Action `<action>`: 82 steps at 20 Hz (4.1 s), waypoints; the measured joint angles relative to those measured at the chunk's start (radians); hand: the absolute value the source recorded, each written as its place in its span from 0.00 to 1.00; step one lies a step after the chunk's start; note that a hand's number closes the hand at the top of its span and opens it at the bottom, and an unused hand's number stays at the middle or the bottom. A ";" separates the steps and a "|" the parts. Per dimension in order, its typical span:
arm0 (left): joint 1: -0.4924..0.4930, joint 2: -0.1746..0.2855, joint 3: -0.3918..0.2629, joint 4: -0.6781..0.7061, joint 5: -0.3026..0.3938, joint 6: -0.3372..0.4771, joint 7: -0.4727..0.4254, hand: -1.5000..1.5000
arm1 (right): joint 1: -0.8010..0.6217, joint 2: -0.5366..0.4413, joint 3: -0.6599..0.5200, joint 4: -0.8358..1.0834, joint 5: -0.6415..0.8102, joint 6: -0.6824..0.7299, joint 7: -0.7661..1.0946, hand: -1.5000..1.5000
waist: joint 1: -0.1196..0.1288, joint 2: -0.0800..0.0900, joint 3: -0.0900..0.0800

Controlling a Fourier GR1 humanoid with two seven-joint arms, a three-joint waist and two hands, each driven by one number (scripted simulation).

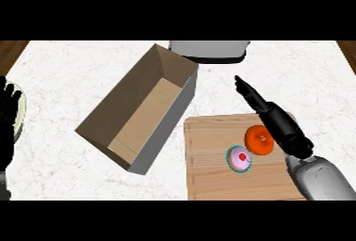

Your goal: Pick the squash from the cutting board and place it in the cardboard box

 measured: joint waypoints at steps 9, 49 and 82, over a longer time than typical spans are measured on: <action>0.026 0.088 -0.054 0.143 -0.133 -0.033 0.051 0.50 | -0.088 -0.178 -0.029 0.049 -0.015 0.293 -0.142 0.00 | -0.031 -0.013 0.009; -0.076 0.001 -0.063 0.349 -0.291 -0.097 0.059 0.50 | -0.447 -0.250 0.297 0.678 0.742 0.300 -0.699 0.00 | -0.028 -0.016 0.011; -0.062 -0.076 0.047 0.338 -0.397 -0.182 0.060 0.50 | -0.273 -0.166 0.246 0.446 0.914 0.395 -0.566 1.00 | -0.033 -0.017 0.011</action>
